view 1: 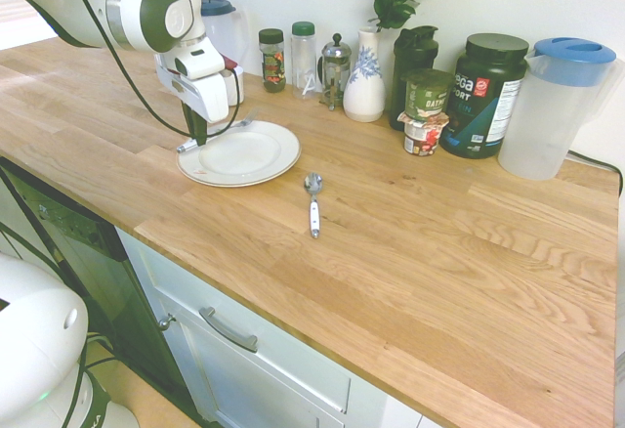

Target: Put the fork into the plate

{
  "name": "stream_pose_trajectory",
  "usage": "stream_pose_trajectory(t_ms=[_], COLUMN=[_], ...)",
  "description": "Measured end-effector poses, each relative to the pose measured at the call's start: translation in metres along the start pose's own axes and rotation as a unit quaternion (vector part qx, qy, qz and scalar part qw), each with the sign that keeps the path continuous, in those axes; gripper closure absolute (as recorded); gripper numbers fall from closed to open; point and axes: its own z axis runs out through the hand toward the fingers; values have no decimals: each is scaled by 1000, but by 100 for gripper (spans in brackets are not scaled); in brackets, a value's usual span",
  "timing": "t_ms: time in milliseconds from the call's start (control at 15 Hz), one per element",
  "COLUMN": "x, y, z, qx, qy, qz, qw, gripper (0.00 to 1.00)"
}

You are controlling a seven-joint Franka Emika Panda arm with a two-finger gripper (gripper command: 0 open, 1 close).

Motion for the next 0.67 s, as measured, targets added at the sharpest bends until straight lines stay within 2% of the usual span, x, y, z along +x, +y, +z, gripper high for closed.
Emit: stream_pose_trajectory(t_ms=[333, 400, 667], x=[14, 15, 18], y=[11, 10, 10], z=[20, 20, 20], qx=[-4, -2, 0], qy=[-4, -6, -12], qz=[10, 10, 13], qw=[1000, 1000, 1000], gripper=[100, 0, 0])
